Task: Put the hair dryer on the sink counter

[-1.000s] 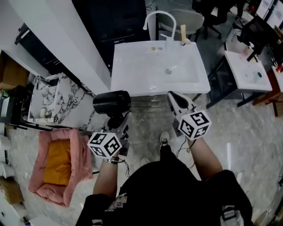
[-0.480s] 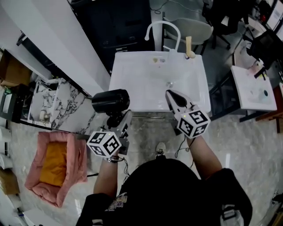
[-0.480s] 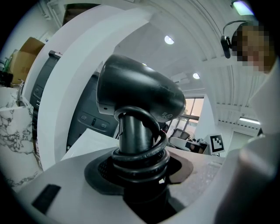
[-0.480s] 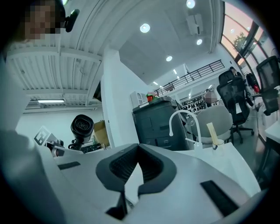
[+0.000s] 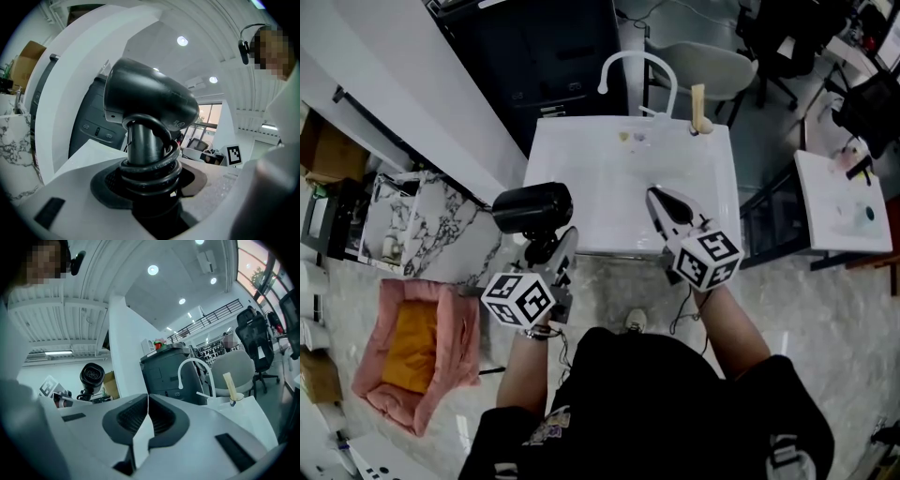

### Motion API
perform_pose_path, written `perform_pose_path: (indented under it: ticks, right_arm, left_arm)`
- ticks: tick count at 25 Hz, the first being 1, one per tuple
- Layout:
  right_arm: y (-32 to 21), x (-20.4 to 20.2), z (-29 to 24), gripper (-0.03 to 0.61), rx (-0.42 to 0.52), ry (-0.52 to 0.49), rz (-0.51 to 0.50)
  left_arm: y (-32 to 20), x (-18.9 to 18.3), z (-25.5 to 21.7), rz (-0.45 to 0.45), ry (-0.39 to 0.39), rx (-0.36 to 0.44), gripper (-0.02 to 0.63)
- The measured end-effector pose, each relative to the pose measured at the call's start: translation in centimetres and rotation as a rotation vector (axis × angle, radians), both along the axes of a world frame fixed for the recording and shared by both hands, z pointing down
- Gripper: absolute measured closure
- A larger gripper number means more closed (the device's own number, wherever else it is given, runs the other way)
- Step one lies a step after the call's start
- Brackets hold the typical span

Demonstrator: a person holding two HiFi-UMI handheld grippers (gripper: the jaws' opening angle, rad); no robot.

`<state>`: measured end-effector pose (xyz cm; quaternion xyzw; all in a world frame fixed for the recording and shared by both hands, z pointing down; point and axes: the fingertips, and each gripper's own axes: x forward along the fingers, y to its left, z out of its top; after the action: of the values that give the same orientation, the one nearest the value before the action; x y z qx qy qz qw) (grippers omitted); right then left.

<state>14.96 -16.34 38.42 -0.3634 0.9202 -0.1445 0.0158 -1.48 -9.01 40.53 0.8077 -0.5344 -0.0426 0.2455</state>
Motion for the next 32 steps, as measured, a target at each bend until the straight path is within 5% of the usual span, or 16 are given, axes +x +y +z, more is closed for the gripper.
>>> perform_pose_path:
  ticks: [14,32]
  right_arm:
    - [-4.2,0.3,0.2,0.564,-0.015,-0.018,0.019]
    - [-12.7,-6.8,2.3,0.563,-0.049,0.015,0.128]
  left_arm:
    - [-5.1,0.5,-0.2,0.027,-0.014,-0.013,0.397]
    - [-16.5,-6.7,2.7,0.135,-0.006,-0.068,0.397]
